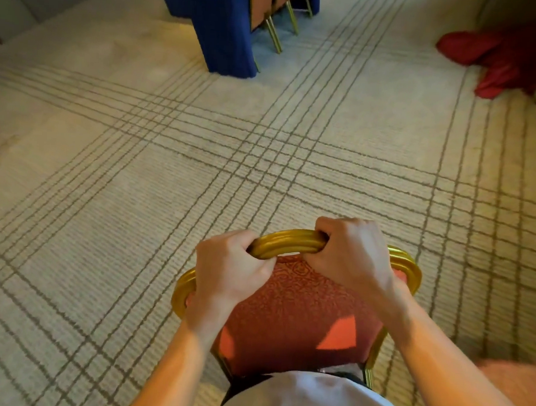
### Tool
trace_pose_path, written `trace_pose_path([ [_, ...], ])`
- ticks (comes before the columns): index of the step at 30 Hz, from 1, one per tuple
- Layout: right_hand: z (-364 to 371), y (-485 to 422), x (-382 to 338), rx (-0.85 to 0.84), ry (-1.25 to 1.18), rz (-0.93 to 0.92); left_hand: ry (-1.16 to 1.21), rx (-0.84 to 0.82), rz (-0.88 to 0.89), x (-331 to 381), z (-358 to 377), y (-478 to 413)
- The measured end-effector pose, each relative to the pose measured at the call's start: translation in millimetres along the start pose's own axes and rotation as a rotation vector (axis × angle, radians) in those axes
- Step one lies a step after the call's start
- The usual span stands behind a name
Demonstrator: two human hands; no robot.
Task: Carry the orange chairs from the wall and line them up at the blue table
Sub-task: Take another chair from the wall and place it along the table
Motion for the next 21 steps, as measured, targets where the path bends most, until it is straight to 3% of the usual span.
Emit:
trace_pose_path([
  [8,-6.0,-54.7,63.2,0.053,-0.037,0.063,0.055,-0.037,0.144,25.8,34.0,-91.1],
  [21,5.0,-220.1,157.9,0.068,0.13,0.193,0.126,-0.081,0.254,16.4,104.8,-305.8],
])
Point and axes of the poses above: each hand's wrist, its own y-axis away from the middle knuckle, its own z-axis out of the palm, x = y × z, the point moved 2 cm from there along -y, towards the middle knuckle, and after that the axes turned 8 degrees about -x, right-handed, at the moved point
